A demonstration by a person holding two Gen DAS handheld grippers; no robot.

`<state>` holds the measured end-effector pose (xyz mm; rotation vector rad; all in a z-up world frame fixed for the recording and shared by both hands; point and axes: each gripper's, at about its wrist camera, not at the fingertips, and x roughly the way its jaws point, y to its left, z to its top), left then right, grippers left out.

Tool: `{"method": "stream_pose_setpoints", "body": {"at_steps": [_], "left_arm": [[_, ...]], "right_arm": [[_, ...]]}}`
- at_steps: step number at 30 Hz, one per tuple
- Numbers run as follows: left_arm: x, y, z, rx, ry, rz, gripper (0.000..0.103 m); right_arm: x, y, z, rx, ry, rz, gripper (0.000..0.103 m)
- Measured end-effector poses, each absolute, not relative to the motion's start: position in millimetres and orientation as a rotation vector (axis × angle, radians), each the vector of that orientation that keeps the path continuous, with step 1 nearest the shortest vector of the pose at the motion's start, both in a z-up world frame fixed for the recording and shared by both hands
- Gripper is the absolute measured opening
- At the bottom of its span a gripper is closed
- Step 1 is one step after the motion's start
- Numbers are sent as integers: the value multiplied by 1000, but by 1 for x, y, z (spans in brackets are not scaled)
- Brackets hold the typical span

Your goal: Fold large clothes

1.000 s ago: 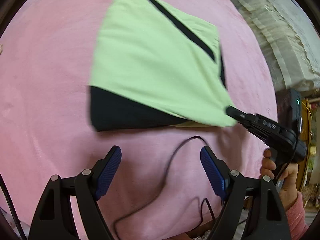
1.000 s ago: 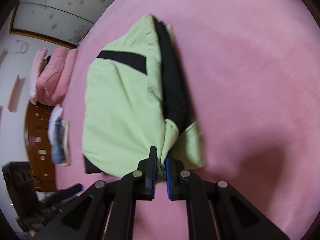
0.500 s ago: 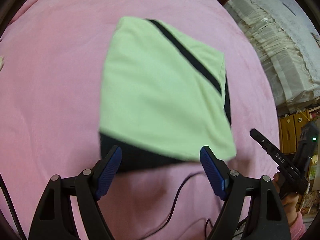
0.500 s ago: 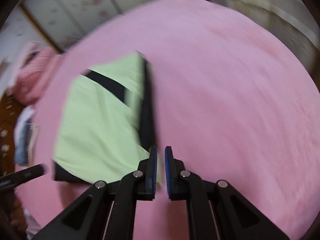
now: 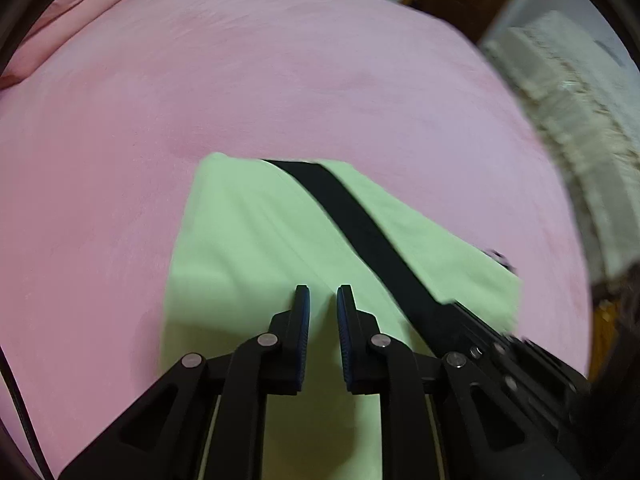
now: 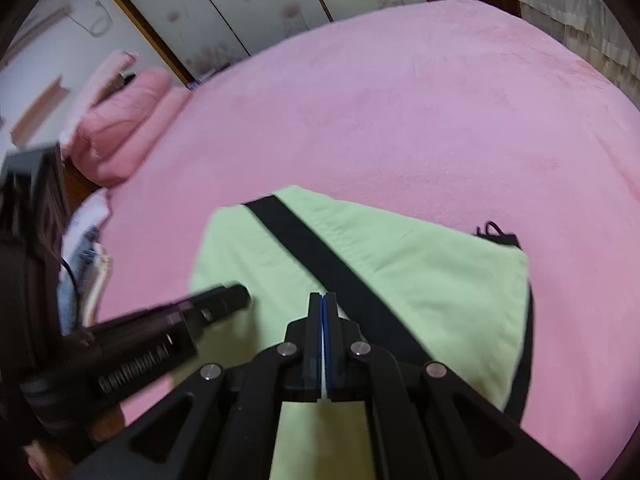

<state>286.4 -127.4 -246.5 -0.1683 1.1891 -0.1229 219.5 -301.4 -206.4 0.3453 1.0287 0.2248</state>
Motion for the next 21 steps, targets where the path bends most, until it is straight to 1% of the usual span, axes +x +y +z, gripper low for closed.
{"method": "stream_pose_setpoints", "body": {"at_steps": [3,4,5,7,8,9,11,13,15,17,19,21], "left_arm": [[307,-139,-267,-45,1184,-68,8],[309,-138,-269,-32,1176,-67,4],[311,-137,-272,-36,1168,-67,3],[311,-131,-272,-59,1153,-45,1],[311,-130,-270,-41,1146,-9,1],[309,-127,-267,-4,1154,38,1],[307,-125,-262,24,1218,64,1],[302,-129,-256,41,1284,65,1],[288,-138,-250,68,1327,24,1],[271,-146,-248,49,1362,-40,1],[255,-156,-256,55,1393,-68,1],[242,-159,-264,135,1361,-26,2]], "right_arm": [[231,-313,-233,251,1036,166,0],[233,-324,-243,215,1034,97,0],[233,-338,-251,238,1031,58,0],[230,-373,-264,400,1040,75,0],[228,-379,-263,418,1037,77,0],[225,-378,-256,365,1027,58,0],[220,-366,-243,235,1016,-1,0],[217,-359,-231,195,1024,-67,0],[207,-358,-219,233,1023,-64,0],[193,-351,-212,371,1020,79,0],[183,-336,-217,459,1053,214,0],[176,-320,-232,433,1127,224,0]]}}
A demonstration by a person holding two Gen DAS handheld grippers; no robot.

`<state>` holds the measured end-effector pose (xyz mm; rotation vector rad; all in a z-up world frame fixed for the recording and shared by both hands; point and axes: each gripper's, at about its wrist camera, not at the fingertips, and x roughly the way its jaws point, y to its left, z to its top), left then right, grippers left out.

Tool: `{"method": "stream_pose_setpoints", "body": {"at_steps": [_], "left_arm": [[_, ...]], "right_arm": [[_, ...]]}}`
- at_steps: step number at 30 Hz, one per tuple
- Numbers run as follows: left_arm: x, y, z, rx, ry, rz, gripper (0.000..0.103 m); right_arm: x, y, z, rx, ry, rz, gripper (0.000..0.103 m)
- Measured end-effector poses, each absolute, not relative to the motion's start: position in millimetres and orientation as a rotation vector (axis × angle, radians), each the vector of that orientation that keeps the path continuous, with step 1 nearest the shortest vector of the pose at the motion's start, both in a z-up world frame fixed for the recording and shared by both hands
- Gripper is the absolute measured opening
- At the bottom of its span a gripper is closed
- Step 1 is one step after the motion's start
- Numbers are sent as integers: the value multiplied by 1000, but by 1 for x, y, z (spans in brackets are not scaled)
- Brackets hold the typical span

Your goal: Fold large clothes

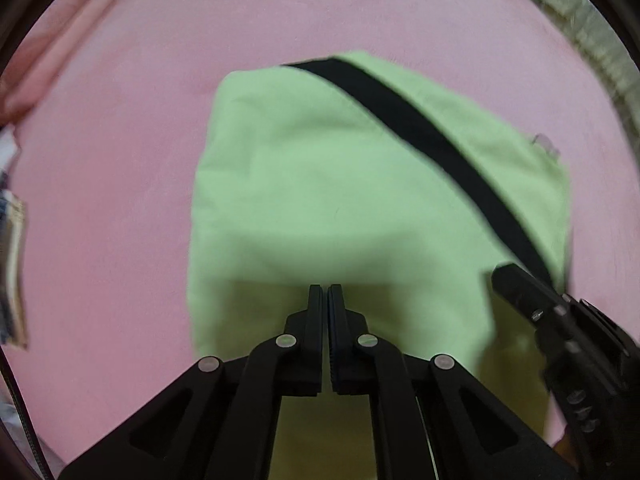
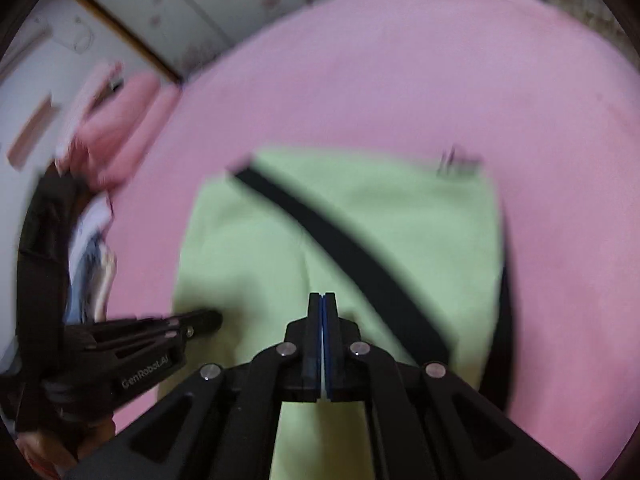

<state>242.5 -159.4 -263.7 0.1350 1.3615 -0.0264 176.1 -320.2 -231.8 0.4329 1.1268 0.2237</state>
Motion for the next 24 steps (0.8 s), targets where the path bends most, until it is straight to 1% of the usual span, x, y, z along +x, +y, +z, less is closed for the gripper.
{"method": "stream_pose_setpoints", "body": {"at_steps": [1,3,7,9,12,15,17,19,21,23,24], "left_arm": [[240,-156,-263,154,1351,-12,3],[232,-141,-262,211,1328,67,3],[219,-110,-254,237,1327,122,2],[210,-106,-246,164,1347,80,3],[180,-112,-234,24,1349,-64,3],[159,-131,-246,-100,1431,-169,3],[149,-124,-259,-97,1456,-161,3],[144,-114,-265,-80,1462,-134,3],[140,-93,-268,-162,1470,-122,1],[136,-74,-270,-244,1473,-129,1],[135,-66,-269,-304,1469,-137,1]], "right_arm": [[172,-317,-246,373,1179,173,0],[161,-335,-258,366,1177,109,0],[146,-375,-247,352,1224,-79,0],[142,-385,-236,408,1226,-93,0],[130,-378,-218,591,1178,72,0],[118,-348,-224,710,1204,254,0],[108,-327,-241,690,1279,285,0],[99,-324,-260,593,1343,219,0],[85,-339,-267,585,1317,150,0],[73,-362,-262,645,1289,107,0],[71,-370,-257,615,1282,52,0]]}}
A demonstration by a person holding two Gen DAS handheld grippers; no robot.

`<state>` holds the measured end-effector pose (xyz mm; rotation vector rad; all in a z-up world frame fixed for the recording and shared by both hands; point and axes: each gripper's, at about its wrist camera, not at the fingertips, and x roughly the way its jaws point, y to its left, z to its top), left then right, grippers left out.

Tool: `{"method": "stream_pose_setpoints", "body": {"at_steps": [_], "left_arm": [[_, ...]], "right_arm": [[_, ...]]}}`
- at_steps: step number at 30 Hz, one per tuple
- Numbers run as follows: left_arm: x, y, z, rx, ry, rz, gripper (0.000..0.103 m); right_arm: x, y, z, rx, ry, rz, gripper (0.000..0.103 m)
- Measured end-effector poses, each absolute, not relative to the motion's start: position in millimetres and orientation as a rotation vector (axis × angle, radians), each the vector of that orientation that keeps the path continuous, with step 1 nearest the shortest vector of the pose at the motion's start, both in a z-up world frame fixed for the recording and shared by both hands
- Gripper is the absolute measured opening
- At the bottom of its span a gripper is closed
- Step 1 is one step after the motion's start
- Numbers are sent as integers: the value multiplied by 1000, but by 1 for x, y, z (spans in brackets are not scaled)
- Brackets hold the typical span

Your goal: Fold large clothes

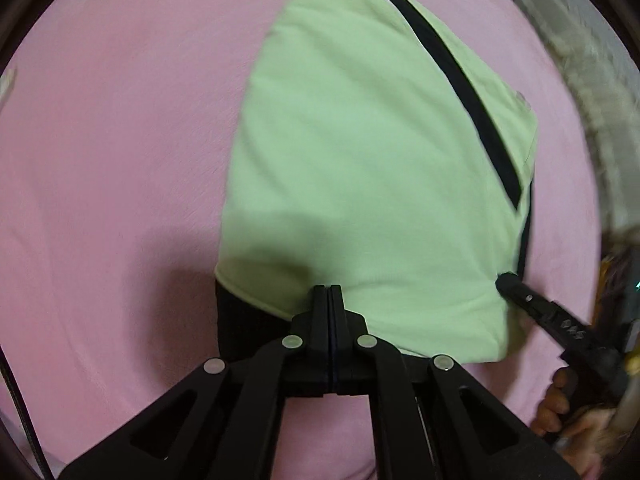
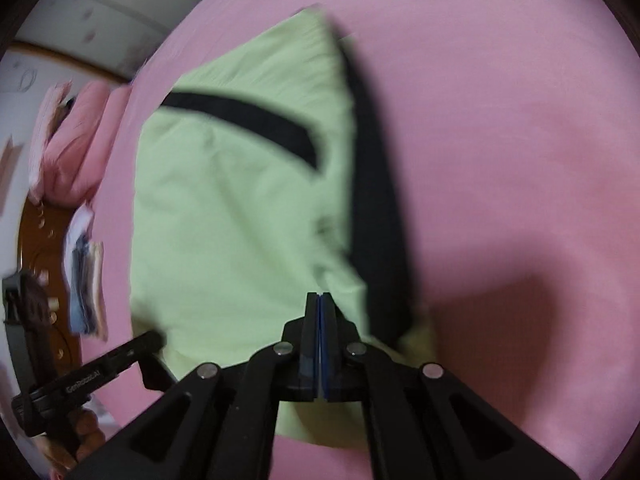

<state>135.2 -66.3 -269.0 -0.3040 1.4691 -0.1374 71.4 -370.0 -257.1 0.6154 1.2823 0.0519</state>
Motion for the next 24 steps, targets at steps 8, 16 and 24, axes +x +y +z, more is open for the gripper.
{"method": "stream_pose_setpoints", "body": {"at_steps": [8,16,24], "left_arm": [[110,-71,-239,-297,1365,-139,8],[42,-67,-215,-262,1246,-153,42],[-32,-45,-177,-226,1239,-208,53]], "right_arm": [[69,-353,-217,555,1200,69,0],[23,-344,-191,599,1102,102,5],[-48,-326,-167,616,1107,58,5]]}}
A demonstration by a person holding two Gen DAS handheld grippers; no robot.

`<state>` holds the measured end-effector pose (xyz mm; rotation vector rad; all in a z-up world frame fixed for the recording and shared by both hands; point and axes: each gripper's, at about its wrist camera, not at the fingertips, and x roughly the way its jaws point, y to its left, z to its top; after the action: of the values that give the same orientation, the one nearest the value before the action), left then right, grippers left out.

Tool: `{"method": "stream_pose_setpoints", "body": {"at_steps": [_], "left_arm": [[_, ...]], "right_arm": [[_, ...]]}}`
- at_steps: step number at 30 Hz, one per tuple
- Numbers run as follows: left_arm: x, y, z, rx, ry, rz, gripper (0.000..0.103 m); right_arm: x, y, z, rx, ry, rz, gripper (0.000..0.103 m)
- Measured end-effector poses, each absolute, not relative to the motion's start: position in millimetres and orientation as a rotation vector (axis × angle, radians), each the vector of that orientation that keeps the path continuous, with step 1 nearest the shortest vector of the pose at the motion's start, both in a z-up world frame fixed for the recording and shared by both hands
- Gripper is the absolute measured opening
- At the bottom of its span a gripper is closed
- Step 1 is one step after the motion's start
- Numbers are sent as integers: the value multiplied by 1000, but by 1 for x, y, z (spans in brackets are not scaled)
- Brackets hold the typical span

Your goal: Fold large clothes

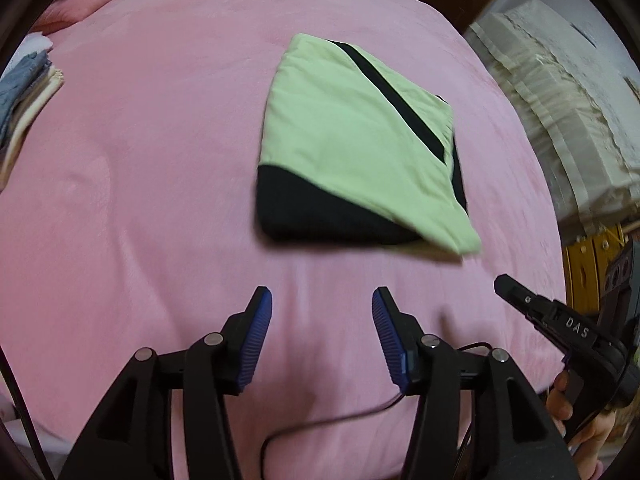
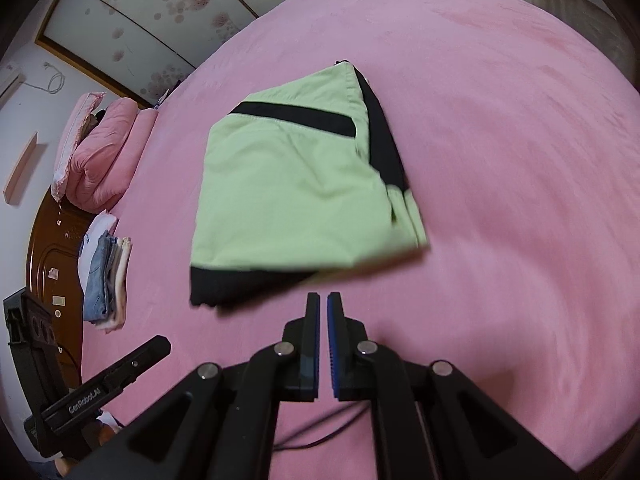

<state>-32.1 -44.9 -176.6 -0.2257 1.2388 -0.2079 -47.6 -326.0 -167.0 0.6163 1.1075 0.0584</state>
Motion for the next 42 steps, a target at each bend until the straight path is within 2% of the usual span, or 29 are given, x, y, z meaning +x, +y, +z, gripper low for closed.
{"method": "stream_pose_setpoints", "body": {"at_steps": [2,4,7,9,12,16,20,29,42], "left_arm": [[-54,-38,-163,-218,1243,-227,60],[-74,-32,-151,-198,1244,-245,65],[-103,-21,-132,-141,1256,-268,72],[-117,-15,-126,-121,1270,-278,77],[-133,-4,-121,-120,1316,-288,82],[-139,5,-124,-85,1365,-275,92],[-138,19,-134,-3,1382,-213,93],[-94,53,-147,20,1356,-91,93],[50,52,-172,-266,1286,-134,93]], "right_arm": [[-68,-321,-155,617,1097,50,5],[-89,-317,-141,609,1083,43,10],[-112,-309,-124,583,1078,39,30],[-126,-306,-114,575,1073,42,50],[-138,-306,-104,573,1080,32,62],[-145,-311,-96,558,1103,25,67],[-146,-324,-93,522,1131,8,74],[-122,-385,-108,429,1214,54,75],[-15,-491,-179,844,1170,132,75]]}}
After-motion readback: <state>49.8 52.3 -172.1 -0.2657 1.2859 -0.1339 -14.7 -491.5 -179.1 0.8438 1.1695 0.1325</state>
